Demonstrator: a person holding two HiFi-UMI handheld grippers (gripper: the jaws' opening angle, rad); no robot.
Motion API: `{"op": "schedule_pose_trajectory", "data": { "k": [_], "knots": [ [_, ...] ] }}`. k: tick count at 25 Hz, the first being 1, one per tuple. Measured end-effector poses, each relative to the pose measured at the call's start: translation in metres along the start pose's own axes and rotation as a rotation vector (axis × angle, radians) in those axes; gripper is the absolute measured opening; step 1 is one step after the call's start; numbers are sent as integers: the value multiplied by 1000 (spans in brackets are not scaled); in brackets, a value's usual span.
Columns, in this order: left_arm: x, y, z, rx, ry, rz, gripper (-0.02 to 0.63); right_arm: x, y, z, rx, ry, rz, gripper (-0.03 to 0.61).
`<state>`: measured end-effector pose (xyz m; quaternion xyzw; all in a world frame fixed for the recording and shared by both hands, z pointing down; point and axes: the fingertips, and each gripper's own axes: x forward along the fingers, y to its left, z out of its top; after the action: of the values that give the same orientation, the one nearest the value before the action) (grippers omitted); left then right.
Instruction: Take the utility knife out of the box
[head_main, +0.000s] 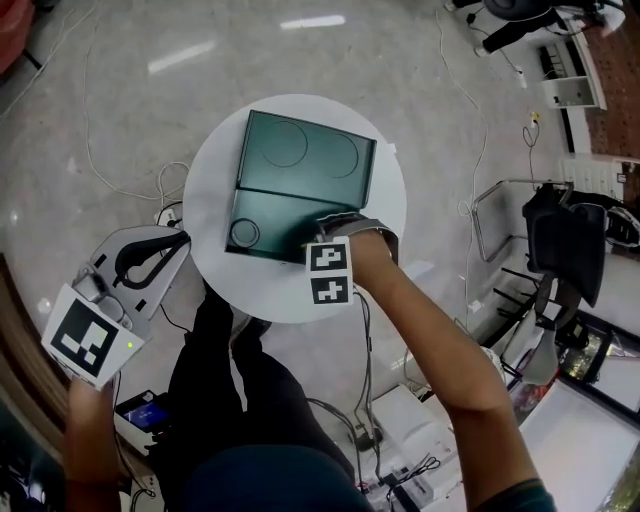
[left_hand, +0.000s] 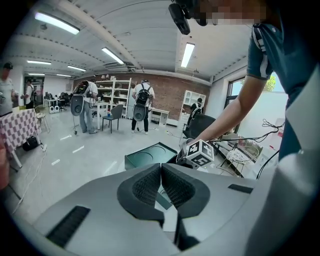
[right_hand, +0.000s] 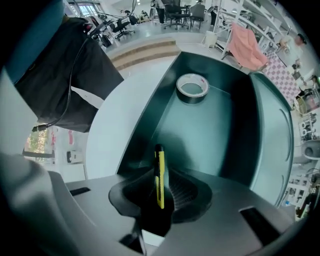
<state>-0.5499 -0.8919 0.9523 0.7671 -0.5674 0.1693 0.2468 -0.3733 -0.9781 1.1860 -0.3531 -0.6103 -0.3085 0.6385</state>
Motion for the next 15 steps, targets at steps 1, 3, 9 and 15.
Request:
{"op": "schedule_pose_trajectory", "data": {
  "k": [1, 3, 9, 15],
  "knots": [
    [-1, 1, 0, 1, -1, 2, 25, 1, -2, 1, 2, 3, -5, 103],
    [-3, 2, 2, 5, -4, 5, 25, 1, -5, 1, 24, 3, -18, 91],
    [-10, -4, 8, 32, -16, 4, 25, -11, -12, 5, 154, -37, -112, 75],
    [-21, -13, 23, 71, -30, 0, 25, -60, -26, 7, 299, -121, -260, 75]
  ]
}}
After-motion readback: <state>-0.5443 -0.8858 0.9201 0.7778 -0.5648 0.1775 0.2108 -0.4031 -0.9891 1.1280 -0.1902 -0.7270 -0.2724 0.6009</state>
